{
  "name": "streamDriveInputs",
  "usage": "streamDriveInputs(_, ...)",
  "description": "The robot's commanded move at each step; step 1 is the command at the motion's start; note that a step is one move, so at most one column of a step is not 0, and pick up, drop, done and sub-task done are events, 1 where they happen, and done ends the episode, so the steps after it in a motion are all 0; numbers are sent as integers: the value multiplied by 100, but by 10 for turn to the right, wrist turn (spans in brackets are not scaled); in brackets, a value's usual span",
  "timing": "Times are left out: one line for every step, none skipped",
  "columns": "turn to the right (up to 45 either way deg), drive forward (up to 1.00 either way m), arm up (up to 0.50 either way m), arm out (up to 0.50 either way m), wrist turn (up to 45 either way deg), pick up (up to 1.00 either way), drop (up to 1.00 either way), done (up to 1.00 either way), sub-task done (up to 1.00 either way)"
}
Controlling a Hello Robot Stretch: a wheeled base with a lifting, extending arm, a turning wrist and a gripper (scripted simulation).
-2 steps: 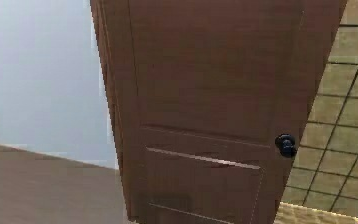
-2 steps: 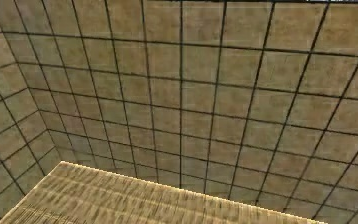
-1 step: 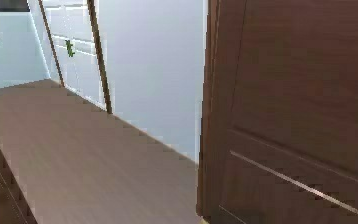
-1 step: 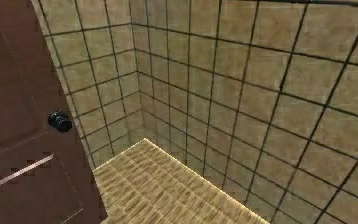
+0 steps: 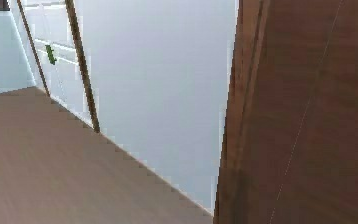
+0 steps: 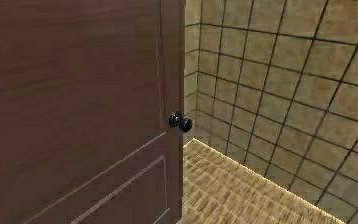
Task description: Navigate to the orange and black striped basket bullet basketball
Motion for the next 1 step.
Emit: streamDriveInputs(-450, 0, 0, 0, 0, 0, 0, 0, 0)
